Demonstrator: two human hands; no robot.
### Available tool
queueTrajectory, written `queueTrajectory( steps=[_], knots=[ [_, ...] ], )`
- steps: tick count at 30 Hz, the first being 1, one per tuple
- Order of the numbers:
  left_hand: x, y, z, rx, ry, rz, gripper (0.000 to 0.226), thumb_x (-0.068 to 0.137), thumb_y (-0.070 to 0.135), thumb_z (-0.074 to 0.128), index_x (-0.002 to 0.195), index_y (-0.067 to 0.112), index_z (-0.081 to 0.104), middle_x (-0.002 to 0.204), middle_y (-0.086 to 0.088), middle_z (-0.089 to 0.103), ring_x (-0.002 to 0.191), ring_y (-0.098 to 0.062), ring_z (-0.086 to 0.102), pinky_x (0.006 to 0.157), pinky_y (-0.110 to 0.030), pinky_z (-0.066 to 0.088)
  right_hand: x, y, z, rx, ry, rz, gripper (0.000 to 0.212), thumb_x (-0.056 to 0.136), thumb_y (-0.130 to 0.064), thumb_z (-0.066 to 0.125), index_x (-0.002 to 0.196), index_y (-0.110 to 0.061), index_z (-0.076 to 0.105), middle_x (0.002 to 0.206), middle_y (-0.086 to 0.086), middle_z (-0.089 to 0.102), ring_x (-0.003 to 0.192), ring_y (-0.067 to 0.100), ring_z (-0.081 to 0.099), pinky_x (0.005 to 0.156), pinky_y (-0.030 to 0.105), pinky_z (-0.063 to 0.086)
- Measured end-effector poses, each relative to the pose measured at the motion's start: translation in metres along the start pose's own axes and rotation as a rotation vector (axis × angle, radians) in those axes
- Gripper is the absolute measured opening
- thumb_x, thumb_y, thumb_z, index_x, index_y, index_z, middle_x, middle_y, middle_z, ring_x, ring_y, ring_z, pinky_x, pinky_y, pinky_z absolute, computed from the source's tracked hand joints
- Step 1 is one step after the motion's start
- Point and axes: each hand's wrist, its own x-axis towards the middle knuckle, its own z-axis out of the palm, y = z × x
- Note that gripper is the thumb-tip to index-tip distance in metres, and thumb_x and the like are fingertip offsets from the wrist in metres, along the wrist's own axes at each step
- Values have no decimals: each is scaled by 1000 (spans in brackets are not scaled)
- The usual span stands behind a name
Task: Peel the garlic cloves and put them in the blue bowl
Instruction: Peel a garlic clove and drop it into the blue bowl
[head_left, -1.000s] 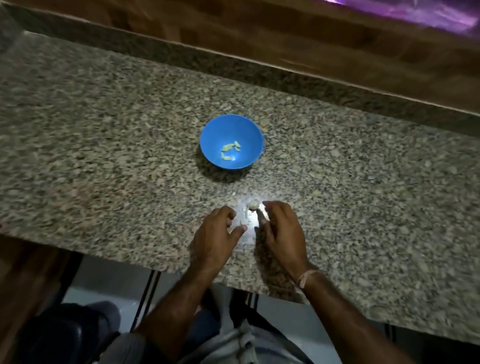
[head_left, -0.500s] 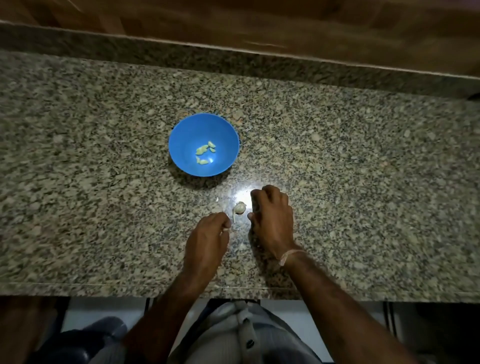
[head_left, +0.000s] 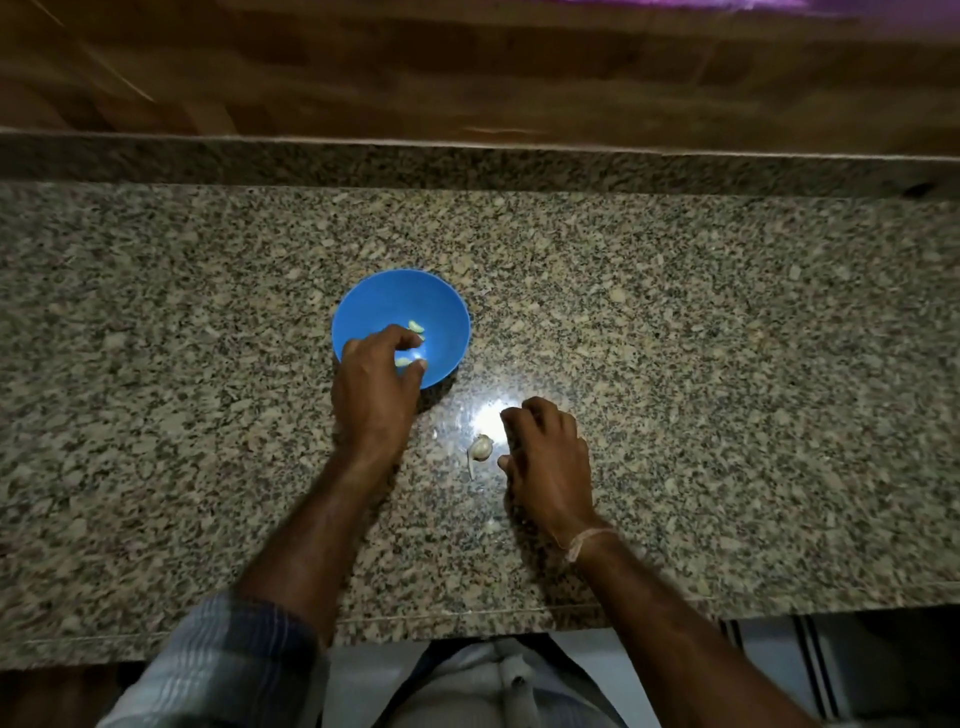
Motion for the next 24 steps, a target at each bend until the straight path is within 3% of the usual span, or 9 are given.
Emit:
queueTrajectory(
  steps=[2, 4, 6, 8, 13, 15, 19, 21, 24],
  knots=[
    [-13, -1, 0, 90, 83, 115, 27, 87, 15, 80, 111, 20, 70, 110, -2, 68, 106, -31, 57, 83, -43, 48, 0, 5, 1, 18, -10, -15, 54, 89, -29, 79, 137, -30, 54, 148, -3, 42, 131, 25, 39, 93, 43, 46],
    [-41, 2, 5, 28, 108, 180, 21, 90, 15, 77, 109, 18, 69, 106, -2, 64, 102, -25, 55, 84, -37, 48, 0, 14, 4, 88, -13, -32, 57, 88, -26, 80, 140, -26, 56, 153, -1, 44, 135, 26, 39, 99, 45, 47],
    [-74, 8, 18, -99, -48, 173, 20, 95, 23, 73, 115, 18, 69, 107, 2, 62, 99, -13, 53, 82, -24, 47, -3, 23, 7, 201, -1, -49, 57, 89, -21, 79, 142, -23, 59, 155, 0, 46, 139, 25, 40, 107, 43, 45],
    [-97, 6, 40, -125, -204, 115, 32, 98, 31, 70, 127, 20, 67, 115, 1, 59, 105, -13, 54, 84, -30, 49, -8, 31, 8, 306, 12, -70, 54, 91, -18, 76, 143, -21, 60, 155, 1, 49, 139, 24, 42, 111, 41, 43],
    [-112, 12, 72, -123, -181, 28, 22, 93, 13, 74, 115, 19, 73, 109, -1, 65, 99, -21, 62, 81, -34, 52, -12, 44, 0, 476, -3, -105, 42, 93, -20, 72, 135, -21, 66, 136, -3, 62, 126, 19, 54, 105, 43, 50],
    [-119, 17, 79, -314, -183, -148, 21, 91, 7, 76, 109, 19, 76, 104, 0, 72, 89, -17, 66, 78, -26, 50, -14, 46, -10, 669, -69, -19, 38, 93, -19, 73, 131, -19, 69, 126, -4, 70, 118, 14, 65, 101, 43, 56],
    [-125, 35, 76, -1087, -296, -681, 22, 94, 11, 72, 116, 15, 71, 106, -13, 78, 93, -23, 74, 80, -37, 57, -21, 43, -31, 979, -215, 98, 32, 93, -7, 75, 124, -14, 75, 105, 1, 79, 98, 11, 75, 88, 30, 61],
    [-132, 45, 73, -1352, -309, -756, 35, 87, 15, 73, 120, 10, 63, 114, -19, 76, 103, -28, 75, 89, -36, 60, -24, 41, -42, 1091, -217, 107, 28, 92, -4, 76, 119, -12, 77, 98, 7, 79, 90, 12, 75, 81, 28, 61],
    [-142, 58, 69, -1490, -310, -734, 36, 90, 13, 69, 125, 8, 61, 132, -27, 67, 122, -37, 66, 108, -44, 50, -26, 42, -59, 1149, -200, 94, 20, 91, -3, 77, 109, -13, 79, 94, 12, 78, 82, 19, 71, 82, 44, 62]
  ],
)
